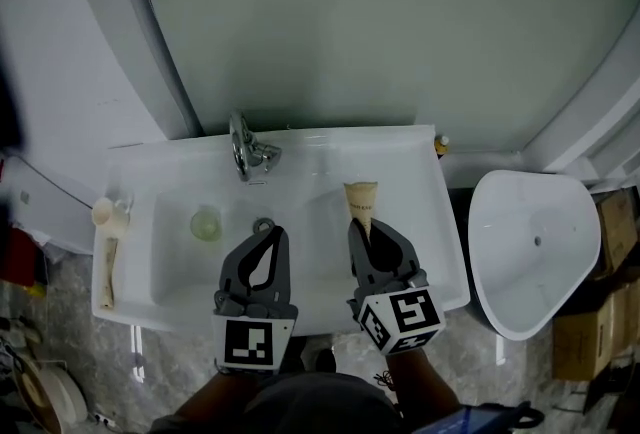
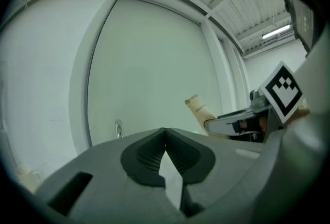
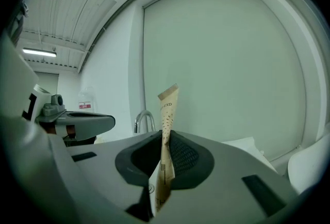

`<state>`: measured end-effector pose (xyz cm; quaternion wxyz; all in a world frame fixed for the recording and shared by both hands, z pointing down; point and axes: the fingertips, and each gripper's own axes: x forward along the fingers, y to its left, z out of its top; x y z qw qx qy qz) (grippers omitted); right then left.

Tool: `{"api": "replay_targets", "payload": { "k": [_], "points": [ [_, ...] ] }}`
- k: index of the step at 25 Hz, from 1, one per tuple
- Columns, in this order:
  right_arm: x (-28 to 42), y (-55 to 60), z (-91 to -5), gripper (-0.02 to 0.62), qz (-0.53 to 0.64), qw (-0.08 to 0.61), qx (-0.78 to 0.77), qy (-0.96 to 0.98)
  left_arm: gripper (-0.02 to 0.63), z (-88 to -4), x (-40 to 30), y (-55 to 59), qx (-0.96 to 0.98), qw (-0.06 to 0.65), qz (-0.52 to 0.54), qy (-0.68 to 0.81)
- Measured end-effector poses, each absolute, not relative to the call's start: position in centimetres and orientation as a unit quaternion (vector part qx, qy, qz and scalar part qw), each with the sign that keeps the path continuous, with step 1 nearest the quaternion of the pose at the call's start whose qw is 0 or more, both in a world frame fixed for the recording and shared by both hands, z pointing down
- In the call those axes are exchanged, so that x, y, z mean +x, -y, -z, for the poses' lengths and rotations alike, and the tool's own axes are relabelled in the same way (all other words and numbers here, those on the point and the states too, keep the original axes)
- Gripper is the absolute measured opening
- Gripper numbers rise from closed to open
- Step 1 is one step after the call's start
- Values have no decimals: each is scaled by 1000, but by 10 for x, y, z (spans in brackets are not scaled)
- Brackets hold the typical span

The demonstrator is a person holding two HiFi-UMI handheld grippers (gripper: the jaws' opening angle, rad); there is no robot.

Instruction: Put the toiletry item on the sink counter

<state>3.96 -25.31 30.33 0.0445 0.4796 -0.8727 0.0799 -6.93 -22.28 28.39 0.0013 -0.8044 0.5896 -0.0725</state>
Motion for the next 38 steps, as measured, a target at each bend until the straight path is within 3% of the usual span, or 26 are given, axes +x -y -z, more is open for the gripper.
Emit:
{"api": "replay_targets", "payload": {
  "k": [14, 38],
  "points": [
    [0, 308, -404, 35, -165, 118, 475, 856, 11, -369, -94, 291, -816, -47, 122, -562],
    [-5, 329, -559, 35, -268, 207, 486, 806, 11, -491, -106, 312, -813, -125, 188, -537]
  ]
}}
